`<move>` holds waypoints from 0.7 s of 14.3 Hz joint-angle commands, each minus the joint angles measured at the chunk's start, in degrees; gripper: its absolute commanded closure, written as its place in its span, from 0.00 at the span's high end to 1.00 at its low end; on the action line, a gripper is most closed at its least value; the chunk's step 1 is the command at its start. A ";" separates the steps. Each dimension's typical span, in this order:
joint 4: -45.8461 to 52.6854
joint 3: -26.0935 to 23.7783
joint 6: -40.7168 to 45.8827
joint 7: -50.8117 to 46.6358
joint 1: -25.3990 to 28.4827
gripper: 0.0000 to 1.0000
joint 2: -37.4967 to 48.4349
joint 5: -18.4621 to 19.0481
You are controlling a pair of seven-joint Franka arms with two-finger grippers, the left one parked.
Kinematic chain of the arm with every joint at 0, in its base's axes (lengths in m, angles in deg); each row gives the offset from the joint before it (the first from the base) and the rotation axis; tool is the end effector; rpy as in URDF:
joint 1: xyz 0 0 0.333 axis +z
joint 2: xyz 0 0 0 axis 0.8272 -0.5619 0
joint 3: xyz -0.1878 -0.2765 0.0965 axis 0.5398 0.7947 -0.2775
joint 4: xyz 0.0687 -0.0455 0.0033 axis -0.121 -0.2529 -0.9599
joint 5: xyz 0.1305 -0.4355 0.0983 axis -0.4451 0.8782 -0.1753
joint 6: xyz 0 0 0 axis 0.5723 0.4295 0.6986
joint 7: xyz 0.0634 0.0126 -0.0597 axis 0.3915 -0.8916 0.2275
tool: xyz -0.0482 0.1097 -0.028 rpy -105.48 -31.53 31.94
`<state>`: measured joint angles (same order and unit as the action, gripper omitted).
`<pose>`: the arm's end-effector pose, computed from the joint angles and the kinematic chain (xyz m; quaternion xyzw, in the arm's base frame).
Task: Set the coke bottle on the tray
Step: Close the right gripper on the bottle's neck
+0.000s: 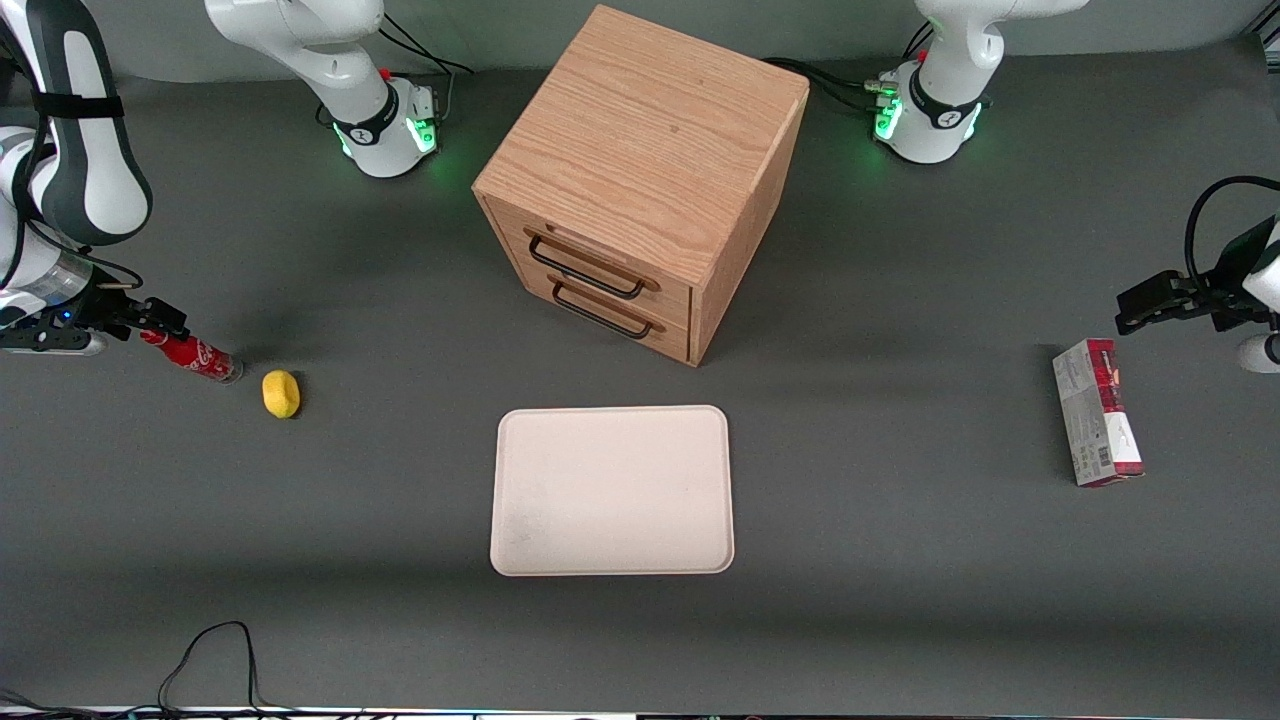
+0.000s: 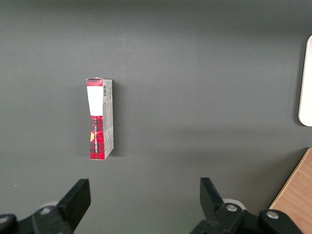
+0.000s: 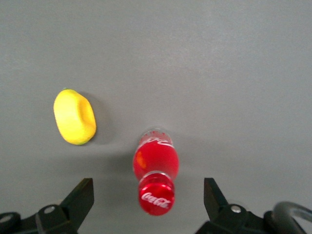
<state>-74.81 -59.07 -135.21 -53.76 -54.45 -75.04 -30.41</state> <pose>0.5027 -0.2587 0.2950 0.9989 -0.0271 0.0270 0.0279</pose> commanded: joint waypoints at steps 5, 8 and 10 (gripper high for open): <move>-0.52 0.22 -2.73 2.88 -1.27 0.70 -1.75 -1.81; -0.43 0.13 -2.12 2.18 -1.18 0.09 -1.75 -1.81; -0.34 0.13 -1.77 2.09 -1.18 0.00 -1.75 -1.90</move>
<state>-74.84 -58.85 -136.72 -52.85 -55.38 -77.07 -31.07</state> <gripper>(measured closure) 0.581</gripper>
